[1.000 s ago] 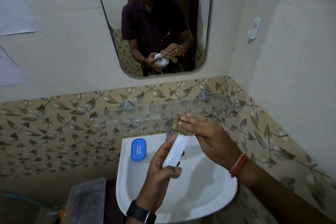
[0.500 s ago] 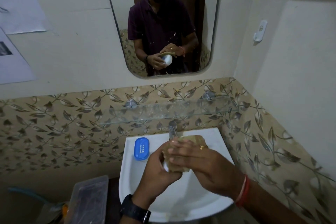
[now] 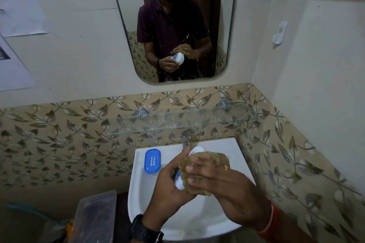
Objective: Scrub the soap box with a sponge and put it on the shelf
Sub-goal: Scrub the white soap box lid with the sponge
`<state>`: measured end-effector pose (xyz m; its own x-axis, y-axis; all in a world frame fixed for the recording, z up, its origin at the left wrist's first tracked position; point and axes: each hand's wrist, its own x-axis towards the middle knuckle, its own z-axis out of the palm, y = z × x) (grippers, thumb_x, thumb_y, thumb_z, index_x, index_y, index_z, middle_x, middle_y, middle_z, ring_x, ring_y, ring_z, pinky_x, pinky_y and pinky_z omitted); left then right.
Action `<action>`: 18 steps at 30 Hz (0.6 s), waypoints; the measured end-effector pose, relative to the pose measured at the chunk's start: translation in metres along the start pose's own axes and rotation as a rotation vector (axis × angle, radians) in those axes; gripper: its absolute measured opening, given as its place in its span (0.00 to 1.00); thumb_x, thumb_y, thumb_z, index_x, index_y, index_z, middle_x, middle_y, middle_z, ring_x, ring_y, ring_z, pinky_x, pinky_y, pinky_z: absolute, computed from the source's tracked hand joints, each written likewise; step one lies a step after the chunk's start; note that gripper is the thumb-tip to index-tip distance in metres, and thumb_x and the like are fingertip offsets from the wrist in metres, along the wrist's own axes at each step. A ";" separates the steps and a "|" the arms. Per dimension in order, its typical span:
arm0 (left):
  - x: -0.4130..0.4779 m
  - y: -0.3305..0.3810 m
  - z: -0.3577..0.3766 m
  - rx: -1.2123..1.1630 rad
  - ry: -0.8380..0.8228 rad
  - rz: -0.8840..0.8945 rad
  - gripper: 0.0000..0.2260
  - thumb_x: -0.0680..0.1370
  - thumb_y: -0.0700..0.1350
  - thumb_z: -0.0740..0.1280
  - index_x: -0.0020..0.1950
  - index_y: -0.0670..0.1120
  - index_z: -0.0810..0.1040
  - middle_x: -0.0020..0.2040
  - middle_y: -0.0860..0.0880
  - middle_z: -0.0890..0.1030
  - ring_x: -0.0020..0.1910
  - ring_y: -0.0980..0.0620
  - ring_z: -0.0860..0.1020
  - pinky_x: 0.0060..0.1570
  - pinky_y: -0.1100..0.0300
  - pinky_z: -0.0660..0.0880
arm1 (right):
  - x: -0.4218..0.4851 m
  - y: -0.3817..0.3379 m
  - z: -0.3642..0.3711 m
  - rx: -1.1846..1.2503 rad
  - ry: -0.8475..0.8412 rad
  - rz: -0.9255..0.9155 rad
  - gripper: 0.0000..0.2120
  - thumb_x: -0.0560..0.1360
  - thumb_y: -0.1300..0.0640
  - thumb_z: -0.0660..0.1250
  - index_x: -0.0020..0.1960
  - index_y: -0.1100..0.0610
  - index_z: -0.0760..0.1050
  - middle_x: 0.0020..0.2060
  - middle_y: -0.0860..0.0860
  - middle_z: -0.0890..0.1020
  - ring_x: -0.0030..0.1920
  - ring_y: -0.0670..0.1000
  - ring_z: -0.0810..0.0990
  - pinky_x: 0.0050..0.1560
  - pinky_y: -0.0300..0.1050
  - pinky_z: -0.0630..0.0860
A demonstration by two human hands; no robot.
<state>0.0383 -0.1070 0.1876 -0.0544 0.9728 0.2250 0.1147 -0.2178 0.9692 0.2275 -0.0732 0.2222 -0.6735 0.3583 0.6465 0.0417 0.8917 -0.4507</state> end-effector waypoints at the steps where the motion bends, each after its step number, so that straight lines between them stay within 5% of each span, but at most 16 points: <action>1: 0.000 0.001 0.001 -0.001 -0.002 0.012 0.35 0.64 0.35 0.74 0.70 0.51 0.76 0.64 0.53 0.83 0.63 0.53 0.80 0.58 0.64 0.76 | 0.001 0.002 -0.004 0.021 0.002 0.002 0.20 0.74 0.73 0.58 0.63 0.63 0.76 0.67 0.57 0.75 0.70 0.59 0.70 0.69 0.61 0.67; 4: -0.003 0.006 0.004 0.023 0.002 0.031 0.33 0.62 0.38 0.72 0.62 0.65 0.80 0.57 0.61 0.84 0.54 0.64 0.82 0.49 0.70 0.77 | 0.008 0.010 -0.017 0.301 0.165 0.216 0.20 0.74 0.77 0.58 0.60 0.64 0.79 0.64 0.56 0.79 0.68 0.58 0.73 0.68 0.59 0.70; 7: -0.006 0.006 0.008 -0.024 0.006 0.029 0.35 0.62 0.39 0.73 0.65 0.65 0.78 0.61 0.56 0.84 0.56 0.56 0.82 0.49 0.64 0.79 | 0.006 0.008 -0.018 0.528 0.324 0.391 0.21 0.74 0.78 0.57 0.58 0.64 0.80 0.62 0.54 0.81 0.67 0.56 0.74 0.67 0.58 0.71; 10: -0.007 0.009 0.011 -0.080 0.007 0.029 0.30 0.63 0.38 0.72 0.63 0.58 0.81 0.55 0.54 0.86 0.52 0.54 0.83 0.48 0.62 0.79 | 0.003 -0.007 -0.007 0.429 0.308 0.278 0.19 0.74 0.75 0.57 0.60 0.65 0.78 0.65 0.56 0.78 0.70 0.59 0.71 0.70 0.53 0.67; 14: -0.009 0.013 0.010 -0.104 -0.008 0.054 0.21 0.64 0.38 0.71 0.56 0.51 0.83 0.49 0.52 0.86 0.49 0.54 0.81 0.49 0.60 0.78 | 0.004 -0.012 -0.006 0.259 0.232 0.109 0.22 0.73 0.76 0.56 0.60 0.63 0.78 0.65 0.57 0.78 0.69 0.62 0.71 0.72 0.58 0.62; 18: -0.010 0.015 0.008 -0.124 -0.017 0.056 0.30 0.65 0.38 0.71 0.64 0.61 0.80 0.56 0.56 0.86 0.52 0.57 0.83 0.48 0.64 0.79 | 0.001 0.004 -0.009 0.524 0.379 0.368 0.22 0.75 0.73 0.56 0.61 0.58 0.79 0.63 0.54 0.80 0.67 0.58 0.74 0.66 0.53 0.73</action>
<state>0.0488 -0.1190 0.1987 -0.0344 0.9600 0.2781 -0.0060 -0.2784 0.9604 0.2341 -0.0667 0.2267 -0.3794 0.7634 0.5228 -0.2058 0.4812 -0.8521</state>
